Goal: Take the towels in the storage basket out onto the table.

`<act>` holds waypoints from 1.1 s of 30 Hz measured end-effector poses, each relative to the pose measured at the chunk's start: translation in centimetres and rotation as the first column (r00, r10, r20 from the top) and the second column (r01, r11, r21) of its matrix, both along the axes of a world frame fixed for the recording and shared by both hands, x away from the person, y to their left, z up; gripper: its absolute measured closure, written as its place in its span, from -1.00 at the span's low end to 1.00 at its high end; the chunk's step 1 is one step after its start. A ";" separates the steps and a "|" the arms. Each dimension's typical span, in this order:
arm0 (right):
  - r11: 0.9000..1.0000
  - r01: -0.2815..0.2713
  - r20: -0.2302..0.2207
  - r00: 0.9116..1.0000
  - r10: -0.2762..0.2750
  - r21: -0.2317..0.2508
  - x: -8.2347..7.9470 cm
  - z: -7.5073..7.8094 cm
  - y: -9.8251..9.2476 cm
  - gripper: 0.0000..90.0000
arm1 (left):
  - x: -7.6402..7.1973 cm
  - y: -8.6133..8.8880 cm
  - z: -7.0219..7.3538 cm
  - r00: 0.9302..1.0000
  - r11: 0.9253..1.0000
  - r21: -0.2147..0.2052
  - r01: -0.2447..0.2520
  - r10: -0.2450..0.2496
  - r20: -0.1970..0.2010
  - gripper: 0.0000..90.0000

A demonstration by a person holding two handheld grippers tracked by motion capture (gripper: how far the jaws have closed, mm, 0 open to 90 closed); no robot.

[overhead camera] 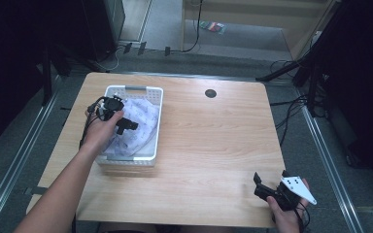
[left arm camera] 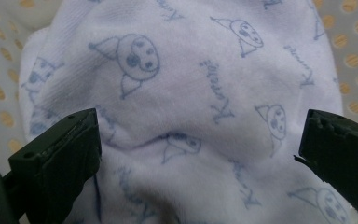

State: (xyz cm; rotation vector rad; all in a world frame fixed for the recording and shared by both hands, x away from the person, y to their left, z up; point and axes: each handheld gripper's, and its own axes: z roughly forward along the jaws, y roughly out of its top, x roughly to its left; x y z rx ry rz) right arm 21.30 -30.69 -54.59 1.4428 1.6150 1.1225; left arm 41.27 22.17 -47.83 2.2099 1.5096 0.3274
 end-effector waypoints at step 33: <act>1.000 -0.002 -0.026 1.000 0.002 0.003 0.2 0.0 0.0 -1.00 | 1.1 -3.6 -3.6 0.997 0.974 0.224 0.032 -0.016 -0.072 -0.89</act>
